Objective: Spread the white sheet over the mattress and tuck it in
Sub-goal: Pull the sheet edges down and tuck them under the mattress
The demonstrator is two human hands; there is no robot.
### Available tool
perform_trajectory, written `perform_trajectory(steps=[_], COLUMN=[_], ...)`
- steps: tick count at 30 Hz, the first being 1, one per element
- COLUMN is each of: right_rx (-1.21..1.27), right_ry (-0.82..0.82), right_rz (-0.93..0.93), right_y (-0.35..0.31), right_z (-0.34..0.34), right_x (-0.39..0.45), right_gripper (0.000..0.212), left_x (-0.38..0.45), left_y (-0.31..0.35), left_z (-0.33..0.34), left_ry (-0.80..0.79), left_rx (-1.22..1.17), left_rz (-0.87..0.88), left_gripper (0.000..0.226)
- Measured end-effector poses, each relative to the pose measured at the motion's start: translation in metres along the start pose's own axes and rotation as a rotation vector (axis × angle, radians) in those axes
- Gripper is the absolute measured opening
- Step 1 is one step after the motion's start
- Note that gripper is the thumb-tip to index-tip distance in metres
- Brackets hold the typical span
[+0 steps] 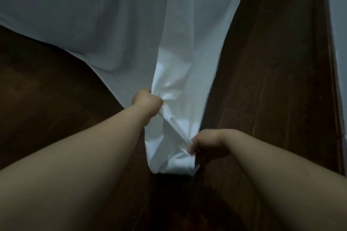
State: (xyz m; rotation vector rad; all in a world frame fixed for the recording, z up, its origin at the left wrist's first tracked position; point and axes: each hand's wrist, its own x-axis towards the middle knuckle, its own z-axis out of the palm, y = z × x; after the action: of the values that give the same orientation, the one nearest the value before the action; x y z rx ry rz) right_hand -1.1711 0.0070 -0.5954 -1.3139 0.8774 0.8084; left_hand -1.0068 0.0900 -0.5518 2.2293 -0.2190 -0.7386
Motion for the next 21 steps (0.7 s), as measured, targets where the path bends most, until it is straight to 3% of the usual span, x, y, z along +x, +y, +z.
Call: perform_trajectory(steps=[2, 4, 6, 8, 10, 11, 13, 14, 15, 17, 19, 21], right_rx=[-0.221, -0.615, -0.851, -0.690, -0.470, -0.401, -0.356, -0.342, -0.331, -0.392, -0.534, -0.603], right_ry=[-0.091, 0.050, 0.205, 0.289, 0.256, 0.192, 0.056, 0.049, 0.097, 0.332, 0.502, 0.367], right_rz=[0.187, 0.199, 0.164, 0.134, 0.101, 0.085, 0.061, 0.014, -0.080, -0.233, -0.221, -0.131], right_y=[0.012, 0.018, 0.022, 0.023, 0.023, 0.022, 0.018, 0.016, 0.014, 0.008, 0.011, 0.019], right_z=[-0.003, -0.012, -0.021, -0.026, -0.024, -0.019, -0.003, 0.004, 0.010, 0.012, 0.007, 0.005], right_x=[-0.004, -0.006, -0.007, -0.009, -0.008, -0.003, 0.006, 0.013, 0.021, 0.029, 0.029, 0.026], right_gripper=[0.023, 0.011, 0.014, 0.008, 0.020, 0.031, 0.073, 0.089, 0.093, 0.063, 0.036, 0.036], left_x=[0.002, -0.001, -0.010, -0.020, -0.027, -0.029, -0.032, -0.033, -0.035, -0.035, -0.032, -0.025], left_y=[-0.010, -0.015, -0.019, -0.026, -0.034, -0.037, -0.034, -0.029, -0.022, -0.011, -0.003, 0.004], left_z=[0.001, 0.004, 0.009, 0.014, 0.020, 0.022, 0.029, 0.033, 0.037, 0.047, 0.053, 0.053], left_ry=[-0.015, -0.107, -0.249, -0.381, -0.501, -0.562, -0.648, -0.655, -0.647, -0.577, -0.389, -0.205], left_rx=[0.061, 0.072, 0.105, 0.199, 0.282, 0.288, 0.237, 0.189, 0.146, 0.125, 0.119, 0.013], left_rz=[-0.007, -0.025, -0.089, -0.172, -0.222, -0.237, -0.230, -0.206, -0.177, -0.091, 0.031, 0.097], left_gripper=[0.028, 0.030, 0.034, 0.034, 0.037, 0.039, 0.041, 0.040, 0.040, 0.042, 0.048, 0.055])
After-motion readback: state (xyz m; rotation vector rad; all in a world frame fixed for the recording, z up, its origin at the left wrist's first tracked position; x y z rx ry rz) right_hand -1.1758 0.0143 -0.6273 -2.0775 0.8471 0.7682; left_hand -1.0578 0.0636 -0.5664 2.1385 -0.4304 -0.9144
